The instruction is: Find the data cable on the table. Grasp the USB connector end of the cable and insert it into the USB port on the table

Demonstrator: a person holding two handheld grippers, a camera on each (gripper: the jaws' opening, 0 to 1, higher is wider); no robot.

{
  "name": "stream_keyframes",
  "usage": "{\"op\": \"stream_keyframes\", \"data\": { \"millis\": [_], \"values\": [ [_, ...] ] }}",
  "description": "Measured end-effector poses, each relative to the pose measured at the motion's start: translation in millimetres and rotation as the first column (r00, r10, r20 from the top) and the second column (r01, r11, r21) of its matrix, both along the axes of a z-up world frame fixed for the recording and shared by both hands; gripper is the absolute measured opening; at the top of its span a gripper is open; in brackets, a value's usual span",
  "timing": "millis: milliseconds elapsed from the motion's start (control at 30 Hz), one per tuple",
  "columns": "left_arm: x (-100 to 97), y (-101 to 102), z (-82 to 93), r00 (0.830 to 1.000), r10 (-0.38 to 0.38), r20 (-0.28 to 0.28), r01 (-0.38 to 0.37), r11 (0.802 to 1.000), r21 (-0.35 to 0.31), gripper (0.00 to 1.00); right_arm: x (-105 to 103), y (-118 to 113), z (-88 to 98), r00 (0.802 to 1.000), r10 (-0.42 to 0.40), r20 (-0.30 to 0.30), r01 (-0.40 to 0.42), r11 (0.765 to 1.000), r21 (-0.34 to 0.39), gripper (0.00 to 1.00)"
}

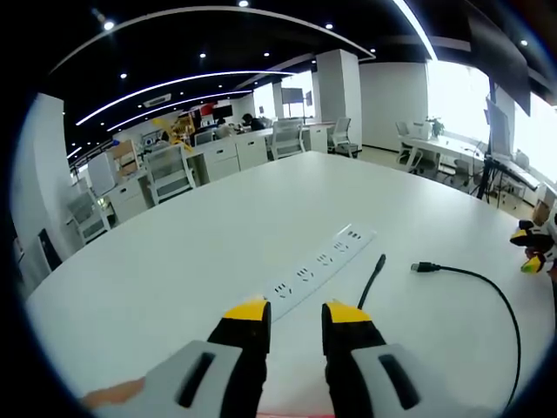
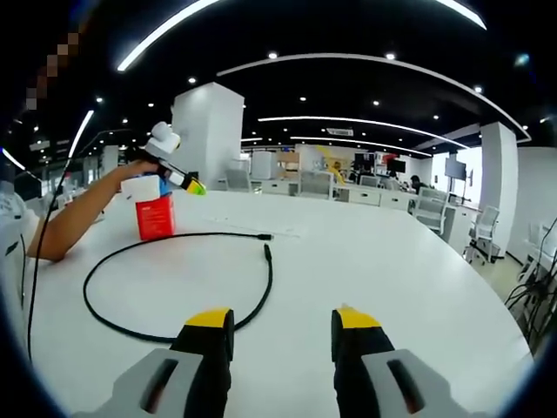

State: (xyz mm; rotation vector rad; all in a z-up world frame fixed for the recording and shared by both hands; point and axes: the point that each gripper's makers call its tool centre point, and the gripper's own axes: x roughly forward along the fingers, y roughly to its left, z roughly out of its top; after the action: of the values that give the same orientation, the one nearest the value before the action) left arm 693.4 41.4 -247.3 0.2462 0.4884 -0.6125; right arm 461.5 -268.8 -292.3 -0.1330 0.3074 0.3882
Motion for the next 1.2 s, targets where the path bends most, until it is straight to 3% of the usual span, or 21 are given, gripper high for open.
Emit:
{"op": "stream_keyframes", "data": {
  "millis": [300, 1200],
  "values": [
    [-0.5, 0, -0.1, 1.0, 0.0, 0.0, 0.0, 1.0, 0.0, 0.24, 4, 11, -4.8, 0.999, 0.03, -0.037, -0.03, 1.0, 0.001, 0.47],
    [-1.7, 0, -0.1, 1.0, 0.001, -0.001, -0.001, 1.0, 0.0, 0.24, 35, 31, -9.4, 0.994, 0.093, -0.055, -0.094, 0.995, -0.018, 0.46]
  ]
}}
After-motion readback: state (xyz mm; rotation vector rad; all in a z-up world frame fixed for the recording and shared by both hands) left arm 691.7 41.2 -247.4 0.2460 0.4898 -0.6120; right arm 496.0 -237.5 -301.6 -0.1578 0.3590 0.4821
